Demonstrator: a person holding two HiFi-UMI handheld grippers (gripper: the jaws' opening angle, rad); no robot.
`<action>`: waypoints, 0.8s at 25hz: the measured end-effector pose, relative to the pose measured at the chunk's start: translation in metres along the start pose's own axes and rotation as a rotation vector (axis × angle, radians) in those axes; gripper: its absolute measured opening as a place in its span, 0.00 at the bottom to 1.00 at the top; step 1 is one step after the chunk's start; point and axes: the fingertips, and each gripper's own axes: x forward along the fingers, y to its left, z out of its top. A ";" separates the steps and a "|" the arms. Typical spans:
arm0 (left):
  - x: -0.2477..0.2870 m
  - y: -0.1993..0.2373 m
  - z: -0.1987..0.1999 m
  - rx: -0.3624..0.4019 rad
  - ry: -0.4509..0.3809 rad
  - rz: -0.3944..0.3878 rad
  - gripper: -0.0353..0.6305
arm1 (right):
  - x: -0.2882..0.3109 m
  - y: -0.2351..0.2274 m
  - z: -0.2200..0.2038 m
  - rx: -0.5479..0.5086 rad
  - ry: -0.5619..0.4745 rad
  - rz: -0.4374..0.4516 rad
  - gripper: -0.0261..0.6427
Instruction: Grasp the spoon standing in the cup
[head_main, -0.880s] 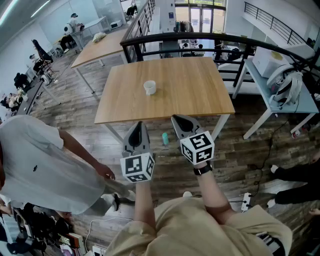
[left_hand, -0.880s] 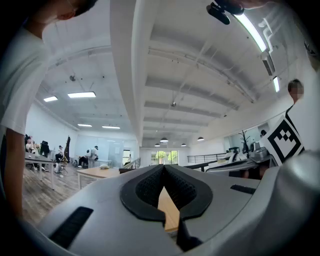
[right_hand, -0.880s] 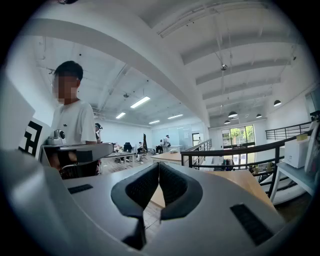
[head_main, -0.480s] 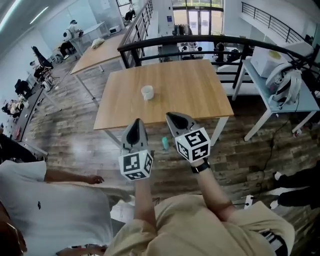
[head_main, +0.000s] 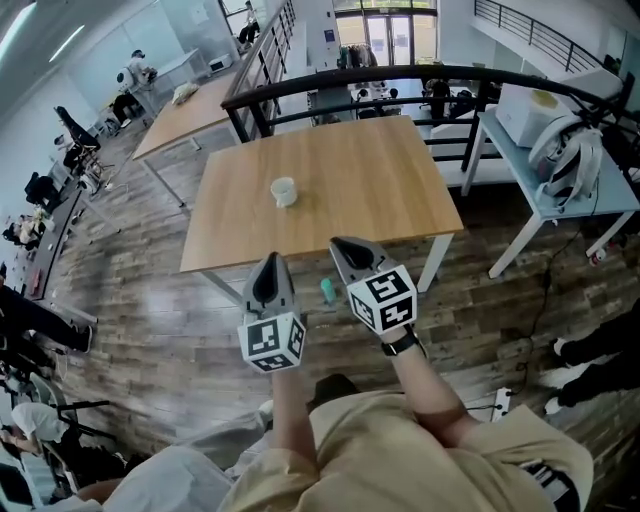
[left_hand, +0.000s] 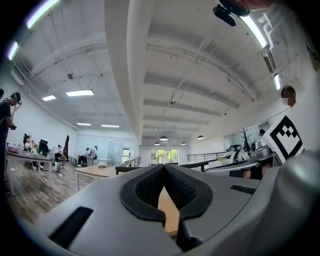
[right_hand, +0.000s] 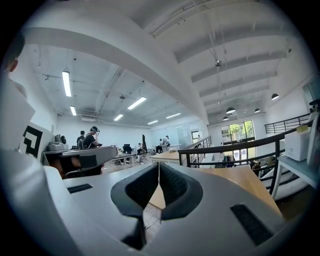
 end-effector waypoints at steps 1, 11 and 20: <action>0.004 0.000 -0.001 -0.002 0.002 -0.001 0.07 | 0.002 -0.003 0.000 0.002 0.003 0.000 0.06; 0.095 0.041 -0.016 -0.027 -0.004 -0.055 0.07 | 0.088 -0.044 -0.003 0.004 0.030 -0.037 0.06; 0.210 0.115 -0.013 -0.065 -0.041 -0.113 0.07 | 0.213 -0.066 0.016 -0.042 0.056 -0.035 0.06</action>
